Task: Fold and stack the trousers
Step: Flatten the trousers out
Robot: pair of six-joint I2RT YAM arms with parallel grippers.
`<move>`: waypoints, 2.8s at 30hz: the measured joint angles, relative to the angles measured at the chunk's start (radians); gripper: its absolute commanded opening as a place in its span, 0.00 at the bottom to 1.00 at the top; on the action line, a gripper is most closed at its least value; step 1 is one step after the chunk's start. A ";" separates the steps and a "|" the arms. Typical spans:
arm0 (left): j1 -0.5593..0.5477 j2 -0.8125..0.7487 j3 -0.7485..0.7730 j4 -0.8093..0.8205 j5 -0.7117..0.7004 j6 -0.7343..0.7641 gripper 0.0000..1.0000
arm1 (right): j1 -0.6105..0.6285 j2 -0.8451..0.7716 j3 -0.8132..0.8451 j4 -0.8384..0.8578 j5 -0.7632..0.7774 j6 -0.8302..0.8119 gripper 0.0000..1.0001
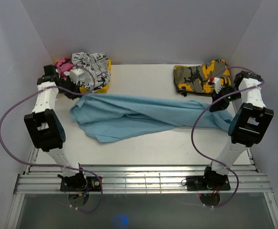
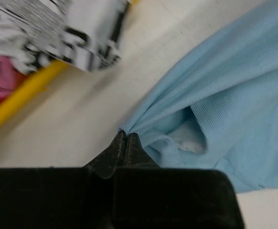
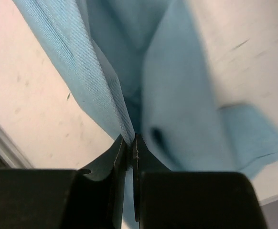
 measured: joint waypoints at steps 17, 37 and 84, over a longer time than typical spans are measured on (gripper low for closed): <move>0.052 -0.674 -0.104 0.127 0.067 0.039 0.00 | -0.066 -0.336 -0.052 -0.057 -0.065 -0.128 0.08; 0.110 -0.486 -0.397 -0.439 -0.002 0.463 0.97 | -0.069 -0.241 -0.412 -0.013 0.346 -0.297 0.97; 0.214 0.291 0.054 0.219 -0.063 -0.399 0.70 | 0.021 -0.100 -0.114 0.184 0.143 0.156 0.97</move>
